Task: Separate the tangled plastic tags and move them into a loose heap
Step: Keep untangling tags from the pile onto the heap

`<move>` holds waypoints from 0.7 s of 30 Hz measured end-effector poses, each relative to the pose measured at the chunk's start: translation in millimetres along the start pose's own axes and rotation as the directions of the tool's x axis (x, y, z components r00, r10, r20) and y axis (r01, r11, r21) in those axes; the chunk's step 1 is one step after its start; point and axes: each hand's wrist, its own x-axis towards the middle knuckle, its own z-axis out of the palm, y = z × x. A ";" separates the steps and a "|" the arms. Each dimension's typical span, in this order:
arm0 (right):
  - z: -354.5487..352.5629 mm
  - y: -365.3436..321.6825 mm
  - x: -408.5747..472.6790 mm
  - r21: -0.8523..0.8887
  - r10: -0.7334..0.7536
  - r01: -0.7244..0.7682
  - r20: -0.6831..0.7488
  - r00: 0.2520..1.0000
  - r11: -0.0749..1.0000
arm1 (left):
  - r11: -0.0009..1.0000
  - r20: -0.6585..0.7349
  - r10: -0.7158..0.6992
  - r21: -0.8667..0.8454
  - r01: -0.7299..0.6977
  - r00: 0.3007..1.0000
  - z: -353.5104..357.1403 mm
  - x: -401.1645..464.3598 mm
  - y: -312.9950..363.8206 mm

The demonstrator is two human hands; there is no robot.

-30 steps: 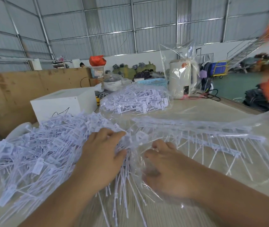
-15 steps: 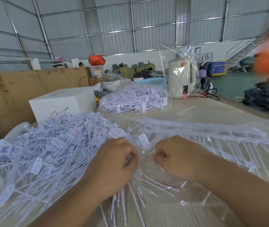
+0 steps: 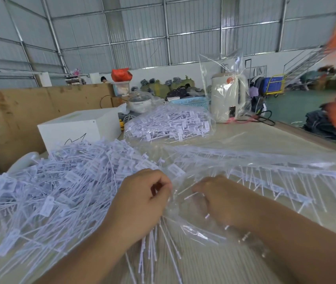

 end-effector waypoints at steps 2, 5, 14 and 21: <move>-2.7 4.8 0.8 0.020 -0.011 0.011 0.003 1.000 1.000 | 0.999 -0.002 -0.002 -0.046 0.001 1.000 -0.7 -0.9 0.8; -3.1 12.5 2.4 0.047 -0.011 0.011 -0.008 1.000 0.999 | 0.999 0.091 0.044 -0.035 -0.040 0.995 0.4 -2.2 1.4; -13.7 18.6 -1.8 0.130 -0.078 0.075 0.018 0.997 0.989 | 0.985 0.319 0.096 0.109 -0.137 0.943 8.6 -2.1 -2.1; -28.6 12.6 -10.9 0.096 -0.093 0.086 0.067 0.993 0.992 | 0.930 0.383 0.052 0.319 -0.185 0.922 14.4 5.6 -14.2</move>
